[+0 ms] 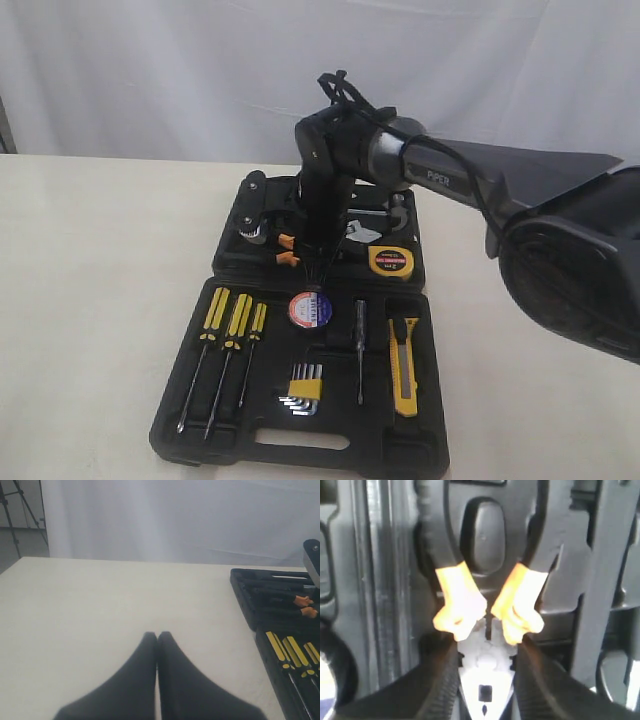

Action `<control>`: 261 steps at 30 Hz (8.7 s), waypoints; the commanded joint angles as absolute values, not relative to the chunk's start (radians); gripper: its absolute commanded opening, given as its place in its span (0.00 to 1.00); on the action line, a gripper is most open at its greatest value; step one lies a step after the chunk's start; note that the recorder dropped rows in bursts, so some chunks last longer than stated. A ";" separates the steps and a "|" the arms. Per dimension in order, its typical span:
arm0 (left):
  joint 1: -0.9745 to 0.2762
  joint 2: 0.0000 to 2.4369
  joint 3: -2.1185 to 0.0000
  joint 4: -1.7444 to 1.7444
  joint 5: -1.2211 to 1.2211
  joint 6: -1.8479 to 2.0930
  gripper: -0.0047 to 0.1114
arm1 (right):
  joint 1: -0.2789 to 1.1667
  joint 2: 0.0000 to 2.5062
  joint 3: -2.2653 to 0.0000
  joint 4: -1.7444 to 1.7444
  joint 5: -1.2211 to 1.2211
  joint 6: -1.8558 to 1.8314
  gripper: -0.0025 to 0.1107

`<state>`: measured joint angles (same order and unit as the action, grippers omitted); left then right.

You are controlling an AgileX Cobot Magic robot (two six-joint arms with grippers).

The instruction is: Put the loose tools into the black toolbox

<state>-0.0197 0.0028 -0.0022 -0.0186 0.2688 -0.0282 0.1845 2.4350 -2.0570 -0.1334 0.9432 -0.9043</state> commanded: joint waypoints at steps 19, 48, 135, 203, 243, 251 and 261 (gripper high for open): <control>-0.022 0.000 0.000 -0.021 0.268 -0.031 0.04 | 0.182 2.378 -2.070 -0.131 0.844 -0.829 0.02; -0.022 0.000 0.000 -0.021 0.268 -0.031 0.04 | 0.188 2.319 -2.070 -0.043 1.052 -0.792 0.02; -0.022 0.000 0.000 -0.021 0.268 -0.031 0.04 | 0.972 1.711 -1.043 -0.731 0.921 0.478 0.02; -0.022 0.000 0.000 -0.021 0.268 -0.031 0.04 | 0.840 1.938 -1.045 -0.828 0.678 0.605 0.46; -0.022 0.000 0.000 -0.021 0.268 -0.031 0.04 | 0.906 1.784 -1.046 -0.501 0.771 0.164 0.02; -0.022 0.000 0.000 -0.021 0.268 -0.031 0.04 | 0.922 1.665 -1.046 -0.423 0.836 0.055 0.02; -0.022 0.000 0.000 -0.021 0.268 -0.029 0.04 | 0.920 1.528 -1.197 -0.471 1.004 -0.028 0.02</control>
<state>-0.0197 0.0028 -0.0022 -0.0186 0.2688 -0.0282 0.9166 1.5480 -1.1547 -0.4439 0.9779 -0.0209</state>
